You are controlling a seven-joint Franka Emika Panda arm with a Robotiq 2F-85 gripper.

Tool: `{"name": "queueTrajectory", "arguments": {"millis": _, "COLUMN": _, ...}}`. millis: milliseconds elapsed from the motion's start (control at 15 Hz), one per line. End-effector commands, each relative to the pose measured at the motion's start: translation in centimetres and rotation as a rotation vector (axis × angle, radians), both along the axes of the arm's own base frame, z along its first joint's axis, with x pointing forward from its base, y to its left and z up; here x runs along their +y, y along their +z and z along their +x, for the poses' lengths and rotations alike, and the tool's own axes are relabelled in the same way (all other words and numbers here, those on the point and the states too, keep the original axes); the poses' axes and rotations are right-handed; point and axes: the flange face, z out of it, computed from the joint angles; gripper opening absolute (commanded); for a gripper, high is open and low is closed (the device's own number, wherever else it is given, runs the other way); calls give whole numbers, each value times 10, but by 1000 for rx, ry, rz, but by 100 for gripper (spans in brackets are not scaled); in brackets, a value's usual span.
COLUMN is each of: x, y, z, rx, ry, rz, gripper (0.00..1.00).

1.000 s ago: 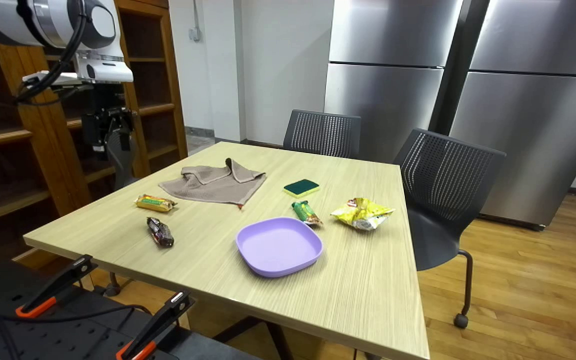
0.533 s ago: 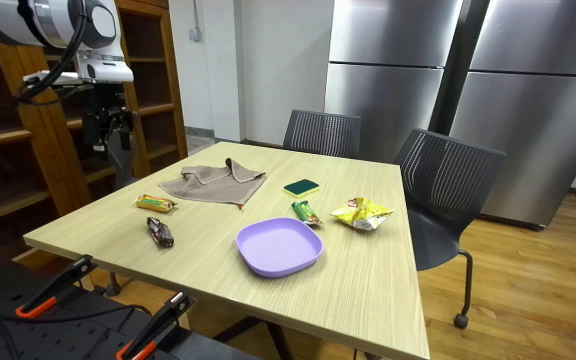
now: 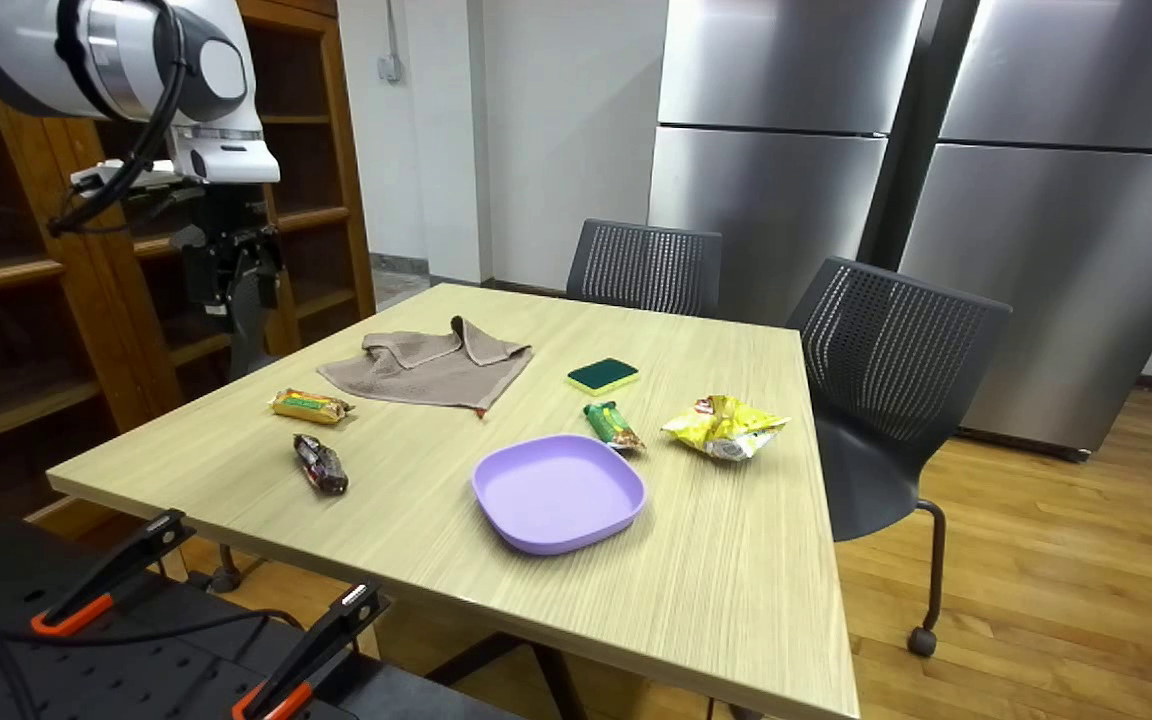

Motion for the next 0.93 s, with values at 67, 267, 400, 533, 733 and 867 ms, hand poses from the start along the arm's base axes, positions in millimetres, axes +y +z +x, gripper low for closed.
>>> {"name": "queueTrajectory", "arguments": {"millis": 67, "x": -1, "y": -25, "z": 11, "rx": -29, "ry": -21, "rz": -2, "gripper": 100}}
{"name": "queueTrajectory", "arguments": {"millis": 267, "x": 2, "y": -47, "z": 22, "rx": -18, "ry": -24, "rz": 7, "gripper": 100}}
{"name": "queueTrajectory", "arguments": {"millis": 400, "x": 5, "y": -61, "z": 29, "rx": -4, "ry": -25, "rz": 4, "gripper": 100}}
{"name": "queueTrajectory", "arguments": {"millis": 533, "x": 7, "y": -75, "z": 37, "rx": 15, "ry": -27, "rz": 1, "gripper": 100}}
{"name": "queueTrajectory", "arguments": {"millis": 733, "x": 8, "y": -95, "z": 50, "rx": 33, "ry": -37, "rz": -1, "gripper": 100}}
{"name": "queueTrajectory", "arguments": {"millis": 867, "x": 9, "y": -107, "z": 58, "rx": 39, "ry": -44, "rz": -4, "gripper": 100}}
